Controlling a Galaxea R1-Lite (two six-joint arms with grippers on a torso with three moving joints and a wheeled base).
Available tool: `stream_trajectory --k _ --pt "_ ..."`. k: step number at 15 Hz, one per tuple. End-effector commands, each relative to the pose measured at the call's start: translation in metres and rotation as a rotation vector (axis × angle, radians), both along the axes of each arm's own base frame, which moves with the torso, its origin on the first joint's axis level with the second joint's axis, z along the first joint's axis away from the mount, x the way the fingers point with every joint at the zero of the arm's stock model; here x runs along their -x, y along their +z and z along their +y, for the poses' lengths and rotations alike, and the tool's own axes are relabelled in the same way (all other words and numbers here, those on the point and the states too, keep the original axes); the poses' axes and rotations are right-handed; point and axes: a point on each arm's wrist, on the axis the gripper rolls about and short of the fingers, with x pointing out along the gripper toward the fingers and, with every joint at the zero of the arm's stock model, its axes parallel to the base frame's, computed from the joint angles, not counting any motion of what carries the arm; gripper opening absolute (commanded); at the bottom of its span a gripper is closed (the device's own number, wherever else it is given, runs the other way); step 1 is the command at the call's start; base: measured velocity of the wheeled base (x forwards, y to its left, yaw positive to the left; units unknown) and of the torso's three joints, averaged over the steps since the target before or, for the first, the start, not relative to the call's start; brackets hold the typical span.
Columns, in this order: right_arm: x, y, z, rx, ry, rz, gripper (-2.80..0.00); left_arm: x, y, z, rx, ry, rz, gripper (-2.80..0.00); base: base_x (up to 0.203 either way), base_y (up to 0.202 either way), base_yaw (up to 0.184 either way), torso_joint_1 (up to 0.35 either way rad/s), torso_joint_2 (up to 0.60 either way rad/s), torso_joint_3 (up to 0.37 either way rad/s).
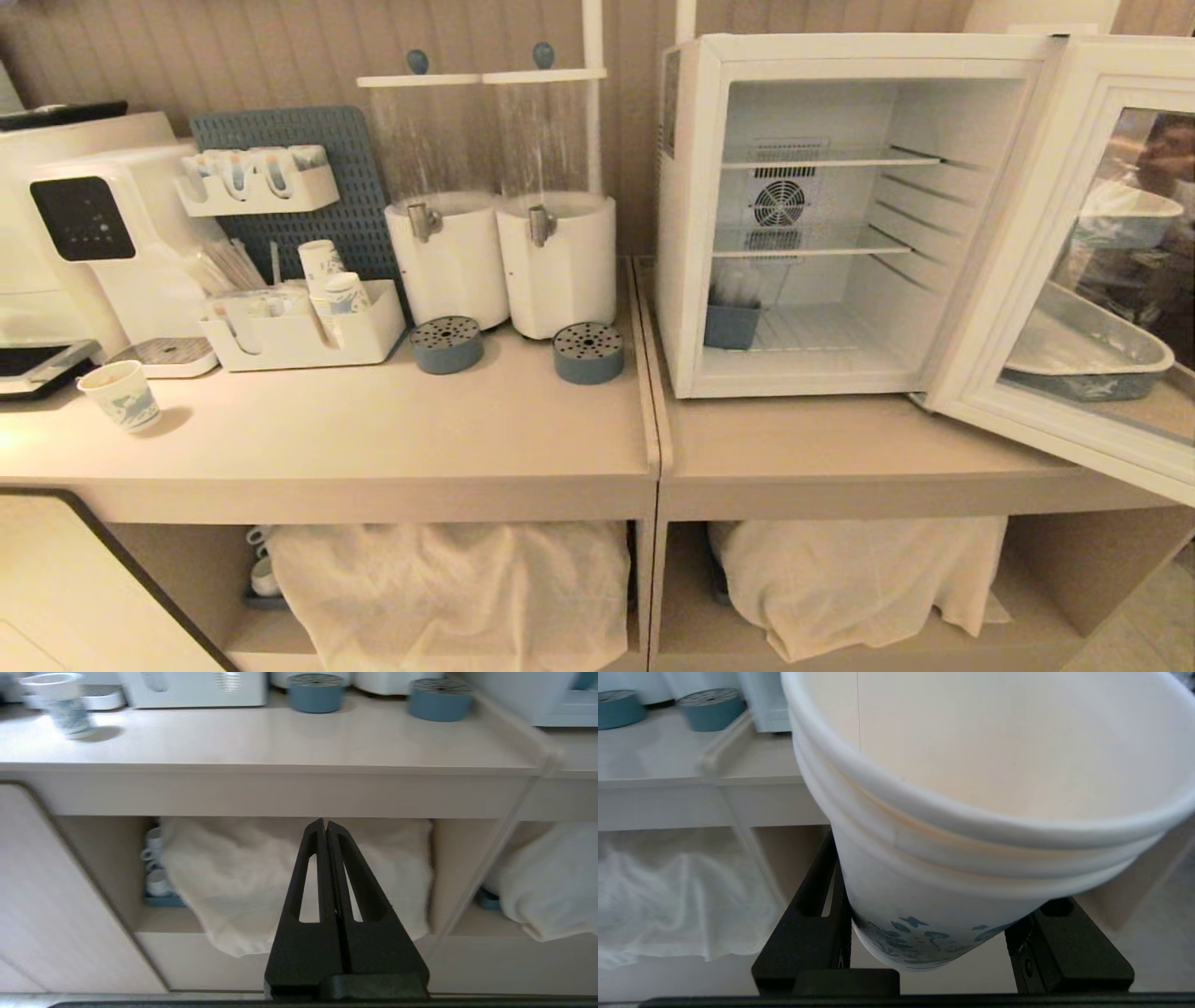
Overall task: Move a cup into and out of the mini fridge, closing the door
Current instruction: Place the paper cup on the table
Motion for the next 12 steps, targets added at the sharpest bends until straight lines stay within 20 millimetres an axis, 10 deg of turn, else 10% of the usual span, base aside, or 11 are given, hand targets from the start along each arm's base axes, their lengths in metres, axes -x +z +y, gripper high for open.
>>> stream_trajectory --k 1,12 --pt "-0.0001 0.0001 0.0000 0.000 0.000 0.003 -2.80 -0.0002 -0.0004 0.0000 0.001 0.001 0.002 -2.80 0.000 0.190 0.015 0.000 0.00 0.002" --pt "-0.0002 0.0001 0.0000 0.000 0.000 0.004 -2.80 -0.0001 -0.0004 0.0000 0.001 0.001 0.001 -2.80 0.000 0.197 0.009 0.003 0.00 0.002"
